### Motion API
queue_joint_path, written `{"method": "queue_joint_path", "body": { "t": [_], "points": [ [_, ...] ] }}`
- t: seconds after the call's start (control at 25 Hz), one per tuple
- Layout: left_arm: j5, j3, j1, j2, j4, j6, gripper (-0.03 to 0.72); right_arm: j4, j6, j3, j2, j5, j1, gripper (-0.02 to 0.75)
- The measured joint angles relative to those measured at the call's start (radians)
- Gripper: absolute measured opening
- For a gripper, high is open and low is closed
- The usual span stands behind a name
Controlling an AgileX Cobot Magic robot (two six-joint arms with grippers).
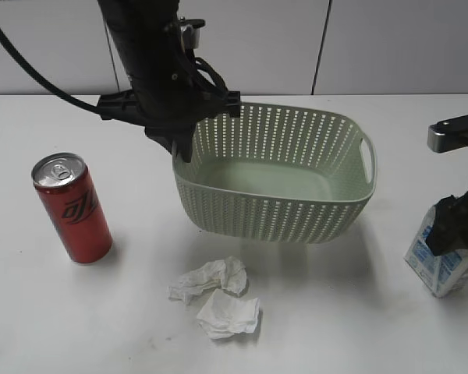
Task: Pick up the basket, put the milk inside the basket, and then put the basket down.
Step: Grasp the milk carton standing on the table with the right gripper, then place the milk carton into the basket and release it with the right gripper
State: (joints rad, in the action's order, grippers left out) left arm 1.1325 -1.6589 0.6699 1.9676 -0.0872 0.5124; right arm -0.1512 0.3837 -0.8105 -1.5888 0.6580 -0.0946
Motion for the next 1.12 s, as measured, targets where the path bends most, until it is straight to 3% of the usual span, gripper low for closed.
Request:
{"method": "queue_joint_path", "body": {
  "t": [0.08, 0.24, 0.64, 0.92, 1.12],
  "points": [
    [0.000, 0.000, 0.000, 0.000, 0.000, 0.000, 0.008, -0.005, 0.004, -0.001, -0.003, 0.002, 0.000, 0.494],
    [-0.001, 0.000, 0.000, 0.000, 0.000, 0.000, 0.008, -0.014, 0.006, -0.015, -0.004, 0.033, 0.000, 0.282],
    [0.002, 0.000, 0.000, 0.000, 0.000, 0.023, 0.008, -0.019, -0.048, -0.151, 0.072, 0.193, 0.000, 0.277],
    [-0.011, 0.000, 0.000, 0.000, -0.043, 0.023, 0.008, -0.047, -0.112, -0.423, 0.196, 0.411, -0.004, 0.277],
    [-0.050, 0.000, 0.000, 0.000, -0.076, 0.023, 0.008, -0.062, -0.138, -0.640, 0.184, 0.508, -0.118, 0.276]
  ]
}}
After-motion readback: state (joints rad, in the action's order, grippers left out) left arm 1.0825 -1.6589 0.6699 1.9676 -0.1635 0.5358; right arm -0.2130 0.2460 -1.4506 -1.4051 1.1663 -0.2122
